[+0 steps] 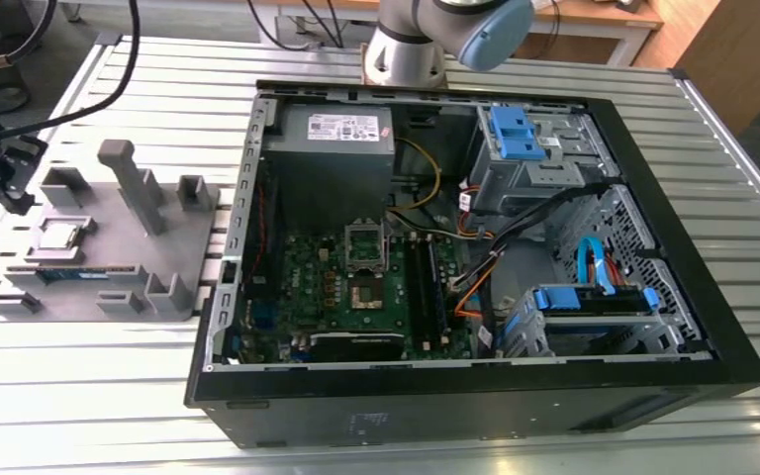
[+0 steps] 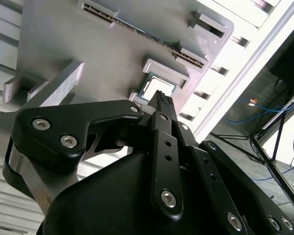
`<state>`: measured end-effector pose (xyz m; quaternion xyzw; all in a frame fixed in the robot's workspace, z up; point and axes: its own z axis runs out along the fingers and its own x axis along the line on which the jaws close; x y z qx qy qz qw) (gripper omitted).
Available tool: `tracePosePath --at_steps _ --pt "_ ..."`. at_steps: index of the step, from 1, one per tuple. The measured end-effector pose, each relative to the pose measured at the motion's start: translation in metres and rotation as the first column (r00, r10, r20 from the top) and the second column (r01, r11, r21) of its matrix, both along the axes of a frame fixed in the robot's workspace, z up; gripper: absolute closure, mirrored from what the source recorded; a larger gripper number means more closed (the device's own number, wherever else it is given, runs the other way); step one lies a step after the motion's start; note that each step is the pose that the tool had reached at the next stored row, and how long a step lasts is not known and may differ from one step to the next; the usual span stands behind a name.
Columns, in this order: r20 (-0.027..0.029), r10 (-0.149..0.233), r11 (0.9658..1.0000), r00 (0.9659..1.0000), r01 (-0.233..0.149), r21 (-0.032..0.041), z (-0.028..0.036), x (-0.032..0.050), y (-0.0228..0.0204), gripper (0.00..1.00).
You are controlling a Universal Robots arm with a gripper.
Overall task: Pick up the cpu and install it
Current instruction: 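Reach for the cpu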
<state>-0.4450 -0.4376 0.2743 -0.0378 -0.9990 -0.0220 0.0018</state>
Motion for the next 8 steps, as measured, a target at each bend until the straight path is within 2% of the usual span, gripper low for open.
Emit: tracePosePath --at_steps 8 --pt "0.0 0.001 1.0 1.0 -0.001 0.0 -0.0119 -0.0008 0.0068 0.89"
